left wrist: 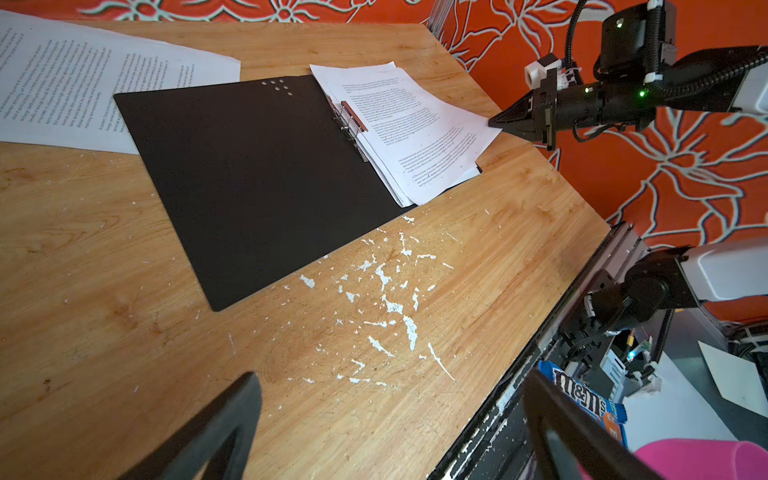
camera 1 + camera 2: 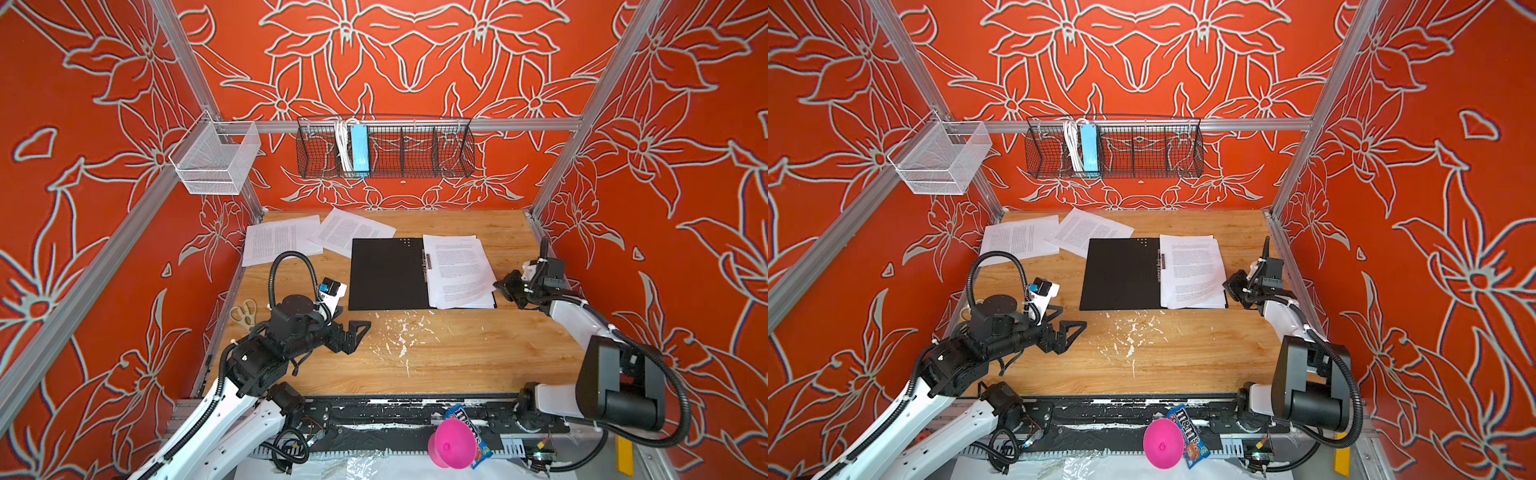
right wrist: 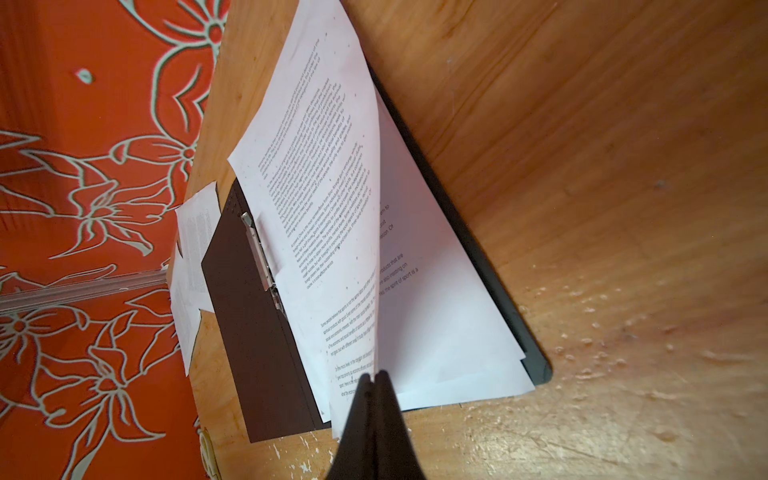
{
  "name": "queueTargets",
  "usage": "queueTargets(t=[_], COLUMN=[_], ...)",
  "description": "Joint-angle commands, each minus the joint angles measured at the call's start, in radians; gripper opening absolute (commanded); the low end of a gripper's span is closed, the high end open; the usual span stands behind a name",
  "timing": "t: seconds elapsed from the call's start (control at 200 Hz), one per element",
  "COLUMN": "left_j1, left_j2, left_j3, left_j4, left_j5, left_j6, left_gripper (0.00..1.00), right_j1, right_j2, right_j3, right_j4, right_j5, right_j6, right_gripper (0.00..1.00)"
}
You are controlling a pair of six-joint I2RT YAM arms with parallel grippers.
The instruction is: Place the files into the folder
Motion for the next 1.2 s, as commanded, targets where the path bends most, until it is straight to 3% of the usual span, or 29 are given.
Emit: queueTargets(t=[0.0, 0.615, 1.196], left_j1=[0.006, 0.005, 0.005], left_j2=[0.003, 0.023, 0.027], left_j3=[-0.006, -0.006, -0.006], left_j4=[0.004, 0.003, 0.001], left_j5=[0.014, 0.024, 0.030], left_j6=[-0.015, -0.015, -0.011], left_gripper=[0.98, 0.98, 0.98], right_j1=[0.018, 0.085, 0.099], right_j2=[-0.024, 0.017, 0.043], right_j3=[-0.025, -0.028, -0.005], right_j4=[0.058, 0.126, 0.102], right_j5=[0.042, 0.069, 0.045], right_j6=[0.043, 0.091, 0.037], right_gripper=[0.00, 0.00, 0.00])
